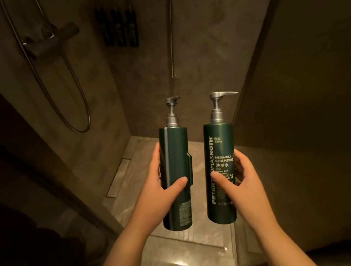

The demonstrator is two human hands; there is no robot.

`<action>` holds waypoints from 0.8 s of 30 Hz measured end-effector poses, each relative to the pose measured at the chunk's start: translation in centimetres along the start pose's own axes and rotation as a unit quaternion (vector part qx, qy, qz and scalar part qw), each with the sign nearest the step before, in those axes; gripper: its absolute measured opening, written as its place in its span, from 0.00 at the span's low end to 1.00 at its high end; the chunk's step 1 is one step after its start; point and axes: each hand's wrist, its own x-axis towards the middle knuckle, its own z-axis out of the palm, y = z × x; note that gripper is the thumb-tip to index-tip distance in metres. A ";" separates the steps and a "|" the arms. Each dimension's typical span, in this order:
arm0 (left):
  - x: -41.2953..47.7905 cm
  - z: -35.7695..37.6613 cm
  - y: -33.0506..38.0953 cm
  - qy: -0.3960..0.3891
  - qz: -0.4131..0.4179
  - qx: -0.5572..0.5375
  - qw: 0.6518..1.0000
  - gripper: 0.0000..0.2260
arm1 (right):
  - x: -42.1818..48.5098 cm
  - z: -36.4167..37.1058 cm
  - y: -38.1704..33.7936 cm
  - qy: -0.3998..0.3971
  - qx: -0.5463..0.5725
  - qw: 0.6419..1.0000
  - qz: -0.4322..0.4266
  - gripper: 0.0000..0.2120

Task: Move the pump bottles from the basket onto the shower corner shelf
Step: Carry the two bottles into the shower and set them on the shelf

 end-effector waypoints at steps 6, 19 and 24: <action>7.2 -3.6 0.1 0.030 0.005 0.032 0.999 0.40 | 8.1 4.5 -0.4 -0.044 0.028 0.999 0.000 0.30; 20.7 -12.1 -0.2 0.234 -0.021 0.048 0.971 0.40 | 28.5 17.0 -1.4 -0.239 0.060 0.968 -0.043 0.28; 26.9 -13.4 1.8 0.319 -0.018 0.044 0.947 0.40 | 37.5 20.6 -4.2 -0.324 0.070 0.940 -0.077 0.28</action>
